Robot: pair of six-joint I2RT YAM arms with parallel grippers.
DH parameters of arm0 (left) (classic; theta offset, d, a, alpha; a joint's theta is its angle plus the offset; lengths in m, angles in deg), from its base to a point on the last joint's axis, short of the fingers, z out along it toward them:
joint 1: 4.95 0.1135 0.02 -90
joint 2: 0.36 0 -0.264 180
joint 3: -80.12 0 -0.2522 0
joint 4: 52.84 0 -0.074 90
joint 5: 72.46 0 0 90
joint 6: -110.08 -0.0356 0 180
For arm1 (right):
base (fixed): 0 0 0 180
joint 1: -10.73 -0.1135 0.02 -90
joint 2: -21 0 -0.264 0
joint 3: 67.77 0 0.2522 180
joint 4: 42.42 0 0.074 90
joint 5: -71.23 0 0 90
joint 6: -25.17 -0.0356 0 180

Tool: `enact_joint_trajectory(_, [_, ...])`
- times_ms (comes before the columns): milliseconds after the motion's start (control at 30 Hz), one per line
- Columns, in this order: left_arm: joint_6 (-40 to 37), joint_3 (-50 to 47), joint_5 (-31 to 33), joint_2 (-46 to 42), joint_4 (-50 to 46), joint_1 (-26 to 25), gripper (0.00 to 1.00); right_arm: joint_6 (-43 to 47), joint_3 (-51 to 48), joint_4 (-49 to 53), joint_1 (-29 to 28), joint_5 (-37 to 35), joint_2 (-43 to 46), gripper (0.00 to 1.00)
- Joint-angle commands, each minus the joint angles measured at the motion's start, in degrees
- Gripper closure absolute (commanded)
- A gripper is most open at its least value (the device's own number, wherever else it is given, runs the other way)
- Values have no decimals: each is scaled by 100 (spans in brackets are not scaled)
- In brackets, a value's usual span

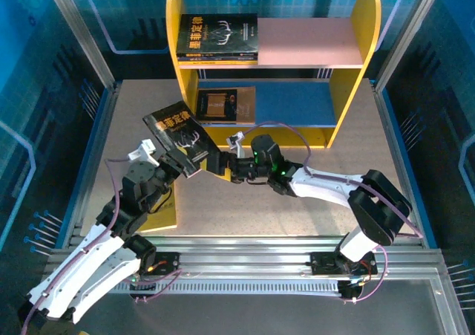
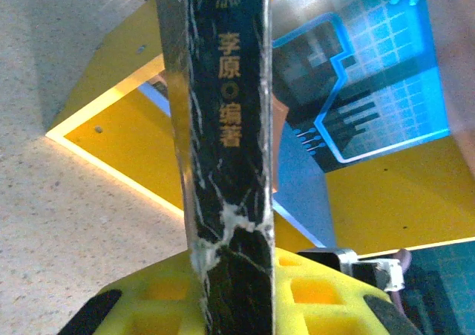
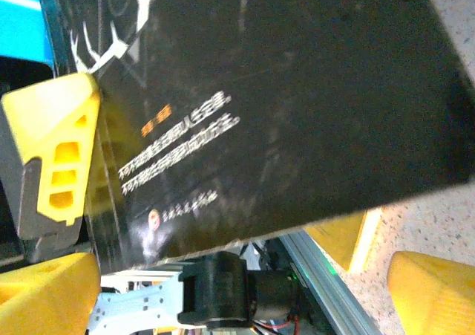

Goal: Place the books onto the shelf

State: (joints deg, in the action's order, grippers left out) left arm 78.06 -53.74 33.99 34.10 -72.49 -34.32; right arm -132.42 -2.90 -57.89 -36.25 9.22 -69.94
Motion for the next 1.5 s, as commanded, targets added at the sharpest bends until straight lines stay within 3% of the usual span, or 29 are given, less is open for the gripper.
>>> enact_joint_trajectory(0, [-102, -103, 339, -77, 988, -225, 100, -306, 145, -412, -86, -219, -163, 0])
enact_joint_trajectory(400, [-245, -346, 1921, -93, 1395, -1364, 100, -1189, -339, -1120, -268, -1144, -33, 3])
enact_joint_trajectory(567, [-252, -347, 2192, 1, 1507, -1591, 100, -1168, -398, -979, -351, -1474, 173, 17])
enact_joint_trajectory(833, [-237, -364, 2390, 182, 1678, -1833, 100, -1212, -527, -1094, -343, -1647, 324, 54])
enact_joint_trajectory(1000, [-255, -364, 2530, 237, 1710, -1968, 100, -1252, -618, -1243, -346, -1718, 357, 63])
enact_joint_trajectory(1100, [-268, -347, 2548, 271, 1698, -1999, 92, -1133, -643, -1205, -345, -1780, 441, 68])
enact_joint_trajectory(1367, [-198, -276, 2568, 281, 1359, -2028, 57, -383, -689, -612, -254, -1885, 977, 77])
enact_joint_trajectory(1467, [125, -209, 2774, 251, 684, -2023, 47, -24, -791, -273, -175, -1842, 1323, 78])
